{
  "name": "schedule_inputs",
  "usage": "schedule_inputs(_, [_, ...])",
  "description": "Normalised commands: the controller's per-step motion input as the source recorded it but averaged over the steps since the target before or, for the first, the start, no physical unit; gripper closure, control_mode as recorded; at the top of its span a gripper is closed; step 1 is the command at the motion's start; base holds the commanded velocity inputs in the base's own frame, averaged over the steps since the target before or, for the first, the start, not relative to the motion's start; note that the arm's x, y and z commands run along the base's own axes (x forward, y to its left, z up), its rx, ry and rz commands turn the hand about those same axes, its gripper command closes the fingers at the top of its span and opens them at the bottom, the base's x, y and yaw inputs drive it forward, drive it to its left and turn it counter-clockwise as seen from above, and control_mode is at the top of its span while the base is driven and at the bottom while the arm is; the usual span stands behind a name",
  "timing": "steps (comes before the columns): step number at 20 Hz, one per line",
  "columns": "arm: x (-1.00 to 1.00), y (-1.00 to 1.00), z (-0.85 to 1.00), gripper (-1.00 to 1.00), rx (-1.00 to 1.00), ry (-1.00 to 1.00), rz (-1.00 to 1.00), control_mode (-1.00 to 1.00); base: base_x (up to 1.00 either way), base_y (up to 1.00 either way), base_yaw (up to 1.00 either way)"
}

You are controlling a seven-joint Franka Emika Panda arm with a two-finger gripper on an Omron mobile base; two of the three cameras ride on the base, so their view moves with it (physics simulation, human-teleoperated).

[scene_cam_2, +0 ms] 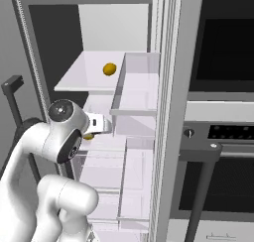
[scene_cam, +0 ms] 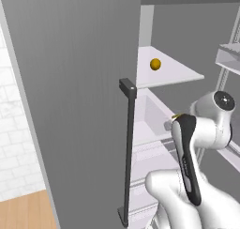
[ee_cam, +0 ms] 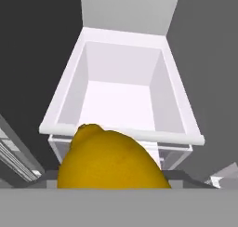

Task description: Place one lemon and one fish in each tupperware on the nearby counter, to pack two identical lunches.

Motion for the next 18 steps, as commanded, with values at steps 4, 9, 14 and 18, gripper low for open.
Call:
schedule_inputs(4, [-0.74,0.27,0.67,1.0,0.0,0.1,0.0,-1.0,0.0,0.0,0.0])
schedule_inputs(9, [-0.7,0.38,0.03,1.0,0.0,-0.03,0.01,-1.0,0.0,0.0,0.0])
schedule_inputs(14, [-0.2,0.02,0.0,1.0,0.0,-0.01,0.0,1.0,-0.8,0.0,0.0])
schedule_inputs(18, [0.0,0.0,0.0,1.0,0.0,0.0,0.0,1.0,-1.0,-0.21,0.0])
